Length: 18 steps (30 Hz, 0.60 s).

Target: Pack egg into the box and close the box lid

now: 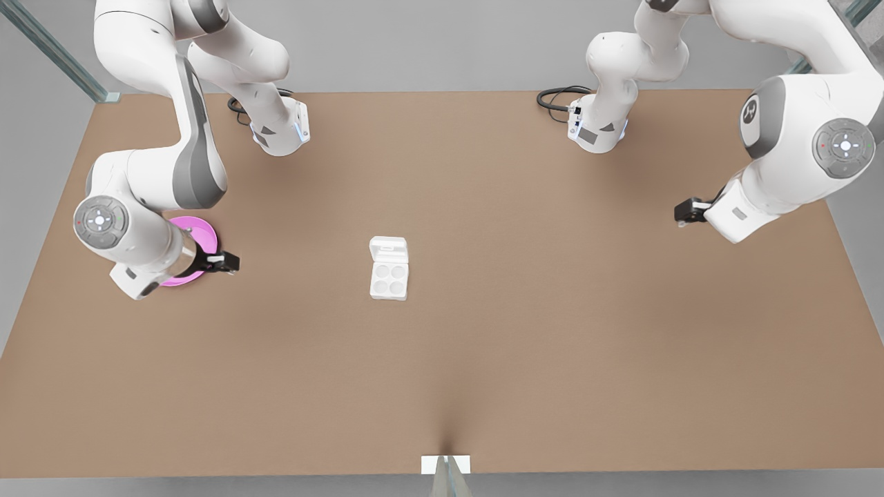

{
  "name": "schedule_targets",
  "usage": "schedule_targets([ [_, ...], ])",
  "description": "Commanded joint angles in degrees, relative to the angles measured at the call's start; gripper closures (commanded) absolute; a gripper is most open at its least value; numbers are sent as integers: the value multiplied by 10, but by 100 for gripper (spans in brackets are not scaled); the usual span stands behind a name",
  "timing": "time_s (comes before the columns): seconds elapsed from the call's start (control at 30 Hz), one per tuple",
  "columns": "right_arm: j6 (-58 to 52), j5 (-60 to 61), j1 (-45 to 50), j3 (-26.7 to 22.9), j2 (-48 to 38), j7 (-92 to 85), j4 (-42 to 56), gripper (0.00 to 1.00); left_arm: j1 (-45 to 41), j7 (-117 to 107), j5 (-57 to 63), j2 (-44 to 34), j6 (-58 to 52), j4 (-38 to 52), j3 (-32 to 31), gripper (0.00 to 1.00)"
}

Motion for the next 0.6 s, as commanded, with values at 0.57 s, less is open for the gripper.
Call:
schedule_targets([
  [0.57,300,3,-189,5,-176,-99,-461,0,-5,18,6,33,64,-2,-1,0],
])
